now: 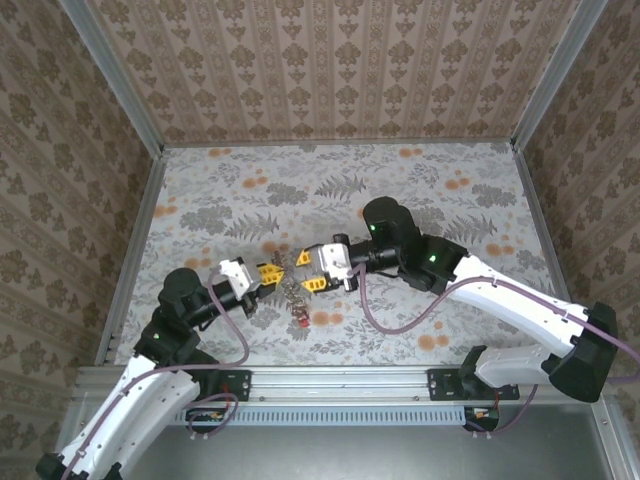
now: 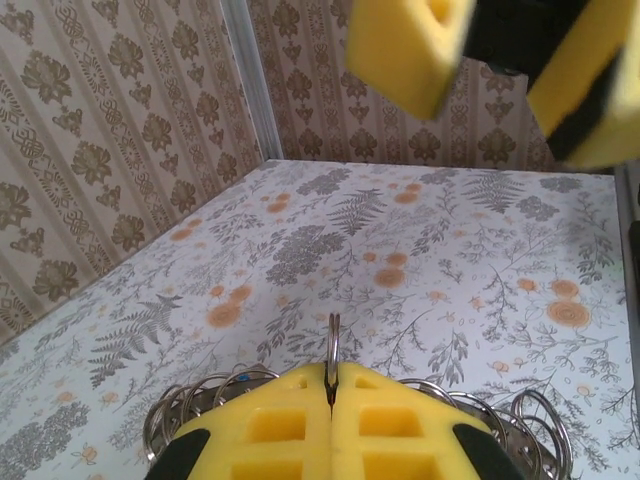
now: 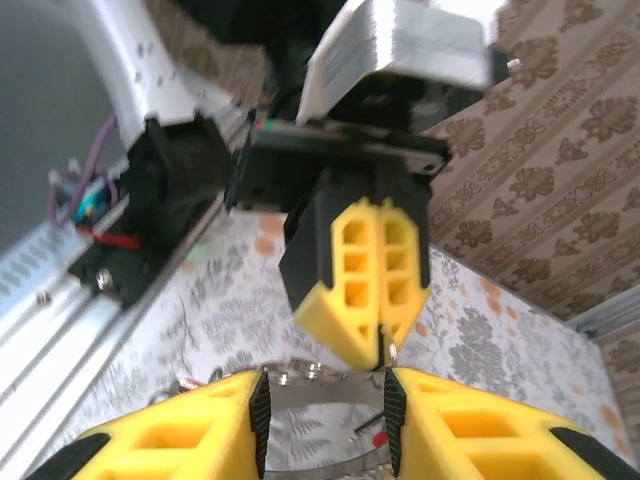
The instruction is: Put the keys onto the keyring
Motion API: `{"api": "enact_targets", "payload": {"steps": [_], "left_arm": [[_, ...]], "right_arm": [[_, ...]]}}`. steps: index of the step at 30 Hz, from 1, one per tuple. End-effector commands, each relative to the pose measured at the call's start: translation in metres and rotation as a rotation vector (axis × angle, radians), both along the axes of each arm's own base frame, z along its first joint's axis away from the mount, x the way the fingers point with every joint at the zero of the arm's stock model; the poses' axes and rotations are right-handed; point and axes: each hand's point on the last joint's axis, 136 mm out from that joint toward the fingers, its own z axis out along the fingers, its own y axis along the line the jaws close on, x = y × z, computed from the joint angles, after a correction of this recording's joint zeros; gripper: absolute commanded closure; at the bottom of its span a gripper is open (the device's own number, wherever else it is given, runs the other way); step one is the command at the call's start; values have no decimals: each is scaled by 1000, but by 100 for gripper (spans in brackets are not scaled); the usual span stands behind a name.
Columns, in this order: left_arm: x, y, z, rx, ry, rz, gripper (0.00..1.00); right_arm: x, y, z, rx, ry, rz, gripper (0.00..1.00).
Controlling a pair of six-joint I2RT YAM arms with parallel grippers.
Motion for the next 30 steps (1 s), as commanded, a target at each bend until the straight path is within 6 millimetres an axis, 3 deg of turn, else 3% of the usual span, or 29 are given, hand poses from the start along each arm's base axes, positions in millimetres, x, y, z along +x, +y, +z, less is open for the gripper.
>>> {"api": "enact_targets", "payload": {"steps": [1, 5, 9, 16, 30], "left_arm": [[-15, -3, 28, -71, -57, -76, 100], [-18, -8, 24, -54, -5, -116, 100], [-20, -10, 26, -53, 2, -137, 100], [-19, -11, 28, -58, 17, -135, 100], [-24, -11, 23, -56, 38, -159, 100]], "right_arm": [[-1, -14, -27, -141, -288, 75, 57], [8, -12, -30, -182, -462, 78, 54], [4, -2, -32, -202, -589, 132, 61], [-11, 17, -34, -213, -707, 222, 64], [-9, 24, -46, -330, -865, 269, 68]]}}
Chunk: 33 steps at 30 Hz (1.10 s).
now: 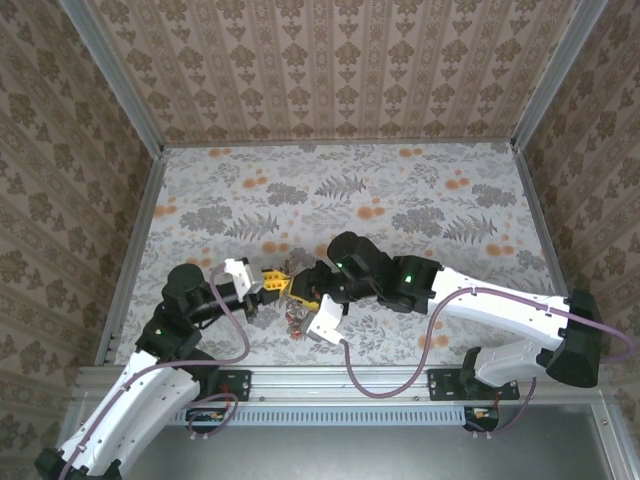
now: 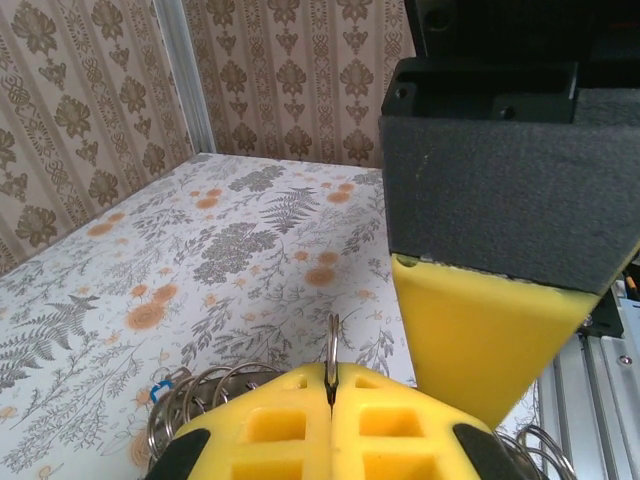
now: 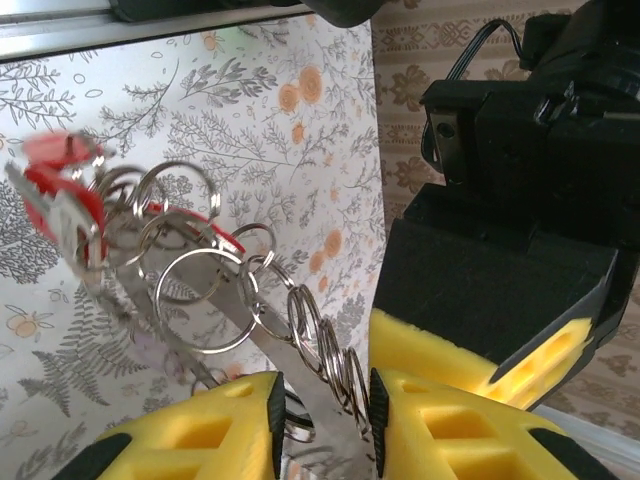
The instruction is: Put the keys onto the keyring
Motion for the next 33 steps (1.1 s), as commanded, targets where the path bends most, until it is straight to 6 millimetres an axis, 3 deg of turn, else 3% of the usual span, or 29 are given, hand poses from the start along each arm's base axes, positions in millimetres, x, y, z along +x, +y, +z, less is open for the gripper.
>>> {"api": "enact_targets", "payload": {"steps": [1, 8, 15, 23, 26, 33], "left_arm": [[-9, -1, 29, -60, -56, -38, 100], [-11, 1, 24, -60, -55, -31, 100], [-11, 1, 19, -58, -46, -30, 100], [-10, 1, 13, -50, -39, -27, 100], [-8, 1, 13, -49, -39, -18, 100], [-8, 1, 11, -51, -38, -16, 100]], "right_arm": [[3, 0, 3, -39, -64, 8, 69], [3, 2, 4, -48, -82, 4, 76], [8, 1, 7, -51, -108, -13, 68], [8, -2, 11, -50, -112, -21, 72], [8, -2, 12, -45, -113, -21, 65], [7, -3, 14, -44, -114, -19, 65]]}}
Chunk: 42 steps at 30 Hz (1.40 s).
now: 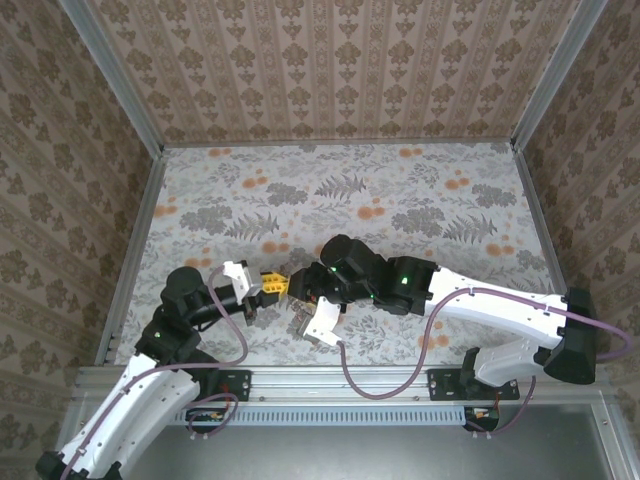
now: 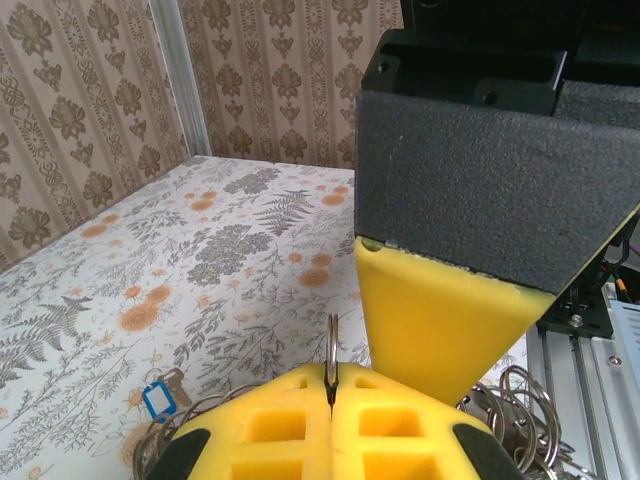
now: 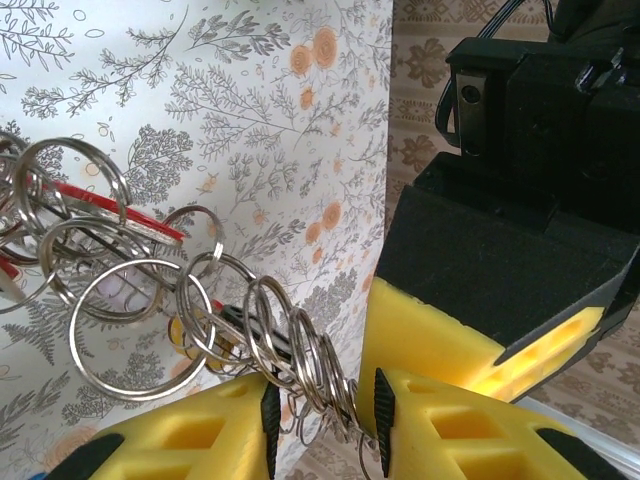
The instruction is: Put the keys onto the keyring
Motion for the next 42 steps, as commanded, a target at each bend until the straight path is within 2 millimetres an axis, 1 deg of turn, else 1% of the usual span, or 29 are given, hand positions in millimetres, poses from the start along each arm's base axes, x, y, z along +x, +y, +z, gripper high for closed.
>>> {"api": "enact_targets", "payload": {"steps": [1, 5, 10, 17, 20, 31, 36, 42], "left_arm": [[-4, -1, 13, -42, -46, -12, 100], [-2, -1, 12, -44, -48, -5, 100], [-2, -1, 13, -49, -49, -7, 100], [-2, -1, 11, -47, -48, -6, 100], [-2, -2, 12, -49, -50, -7, 100], [-2, -2, 13, -54, -52, -7, 100], [-2, -2, 12, -53, -50, -6, 100], [-2, -2, 12, -54, -48, -2, 100]], "right_arm": [[0, -3, 15, 12, -27, -1, 64], [0, -5, 16, 3, -37, -1, 63], [0, -5, 18, 4, -35, -2, 72], [-3, -3, 22, 21, -14, 8, 78], [-6, -4, 20, 13, 3, 11, 77], [-4, -3, 7, 1, 51, -23, 74], [-5, -3, 8, 6, 56, -21, 81], [-6, -4, 5, -6, 66, -21, 81]]}}
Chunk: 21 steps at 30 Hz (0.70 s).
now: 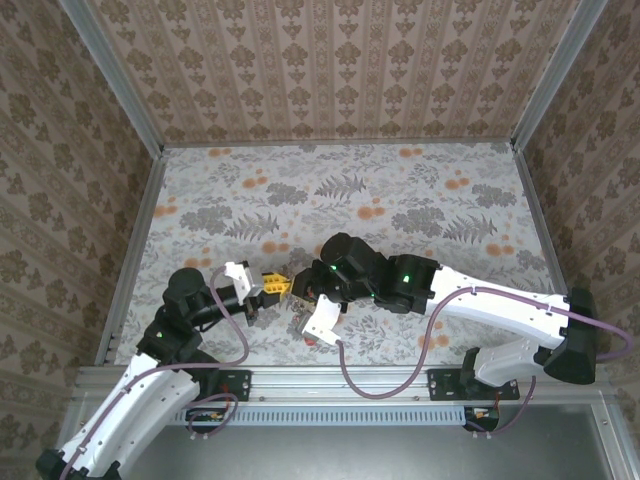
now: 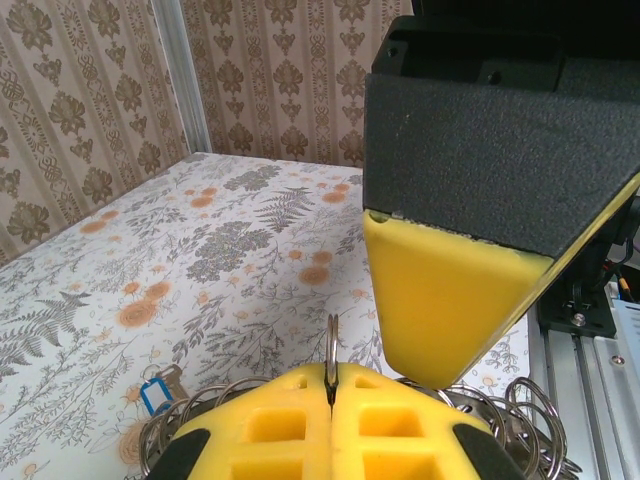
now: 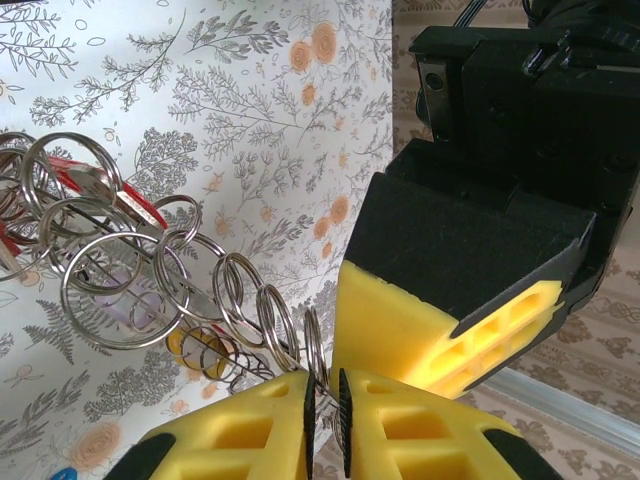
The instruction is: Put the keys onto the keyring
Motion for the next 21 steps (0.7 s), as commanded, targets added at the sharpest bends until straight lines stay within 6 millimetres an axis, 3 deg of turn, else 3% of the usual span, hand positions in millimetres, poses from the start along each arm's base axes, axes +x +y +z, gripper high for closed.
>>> {"api": "enact_targets", "payload": {"steps": [1, 6, 21], "left_arm": [[-2, -1, 16, -53, -51, -5, 100], [-2, 0, 17, -57, -46, -1, 100], [-1, -1, 16, -56, -42, 2, 100]], "right_arm": [[-6, 0, 0, -6, 26, 16, 80], [-3, 3, -5, -3, 30, 6, 77], [-4, 5, -13, -6, 38, 11, 80]]}}
